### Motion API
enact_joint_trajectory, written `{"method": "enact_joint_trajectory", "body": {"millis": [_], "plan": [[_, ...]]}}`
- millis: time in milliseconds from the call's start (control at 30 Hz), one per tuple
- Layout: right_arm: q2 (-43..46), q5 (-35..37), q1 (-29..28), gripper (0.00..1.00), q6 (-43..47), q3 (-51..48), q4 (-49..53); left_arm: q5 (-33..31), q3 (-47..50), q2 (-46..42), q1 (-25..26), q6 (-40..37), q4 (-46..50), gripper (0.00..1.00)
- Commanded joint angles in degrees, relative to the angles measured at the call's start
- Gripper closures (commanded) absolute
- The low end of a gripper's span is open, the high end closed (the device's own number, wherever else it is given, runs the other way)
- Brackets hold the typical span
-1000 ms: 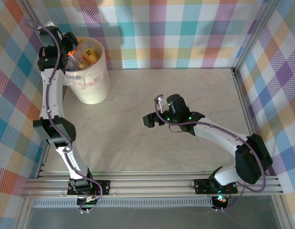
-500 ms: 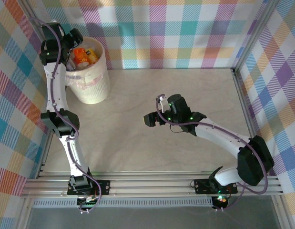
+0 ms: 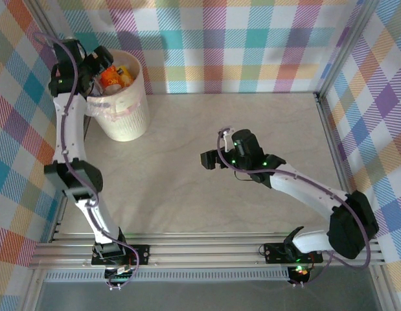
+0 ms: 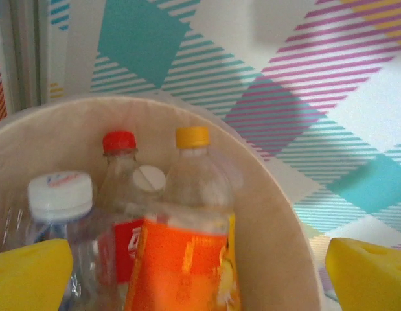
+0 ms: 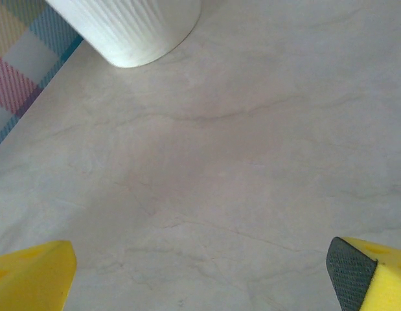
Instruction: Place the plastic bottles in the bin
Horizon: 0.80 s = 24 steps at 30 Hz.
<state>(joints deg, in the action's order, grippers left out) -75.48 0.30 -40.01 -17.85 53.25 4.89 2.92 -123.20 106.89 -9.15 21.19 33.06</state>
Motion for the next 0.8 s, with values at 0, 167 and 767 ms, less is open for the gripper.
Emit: {"method": "enact_joint_trajectory", "body": {"millis": [0,167,767], "plan": [[4.44,8.37,0.83,0.0,2.34,-2.49,-2.84,3.18,11.98,-12.11,0.32,2.69,-12.18,0.0],[10.04,15.17,3.51,0.0,4.59,-7.6,-6.83,5.61,28.87,-26.81,0.9,-0.17,-16.62,0.0],[11.0,32.08,26.62,0.0,12.88,-24.34,-20.56,-17.3,77.53,-64.89,1.02,0.76,-12.43,0.0]]}}
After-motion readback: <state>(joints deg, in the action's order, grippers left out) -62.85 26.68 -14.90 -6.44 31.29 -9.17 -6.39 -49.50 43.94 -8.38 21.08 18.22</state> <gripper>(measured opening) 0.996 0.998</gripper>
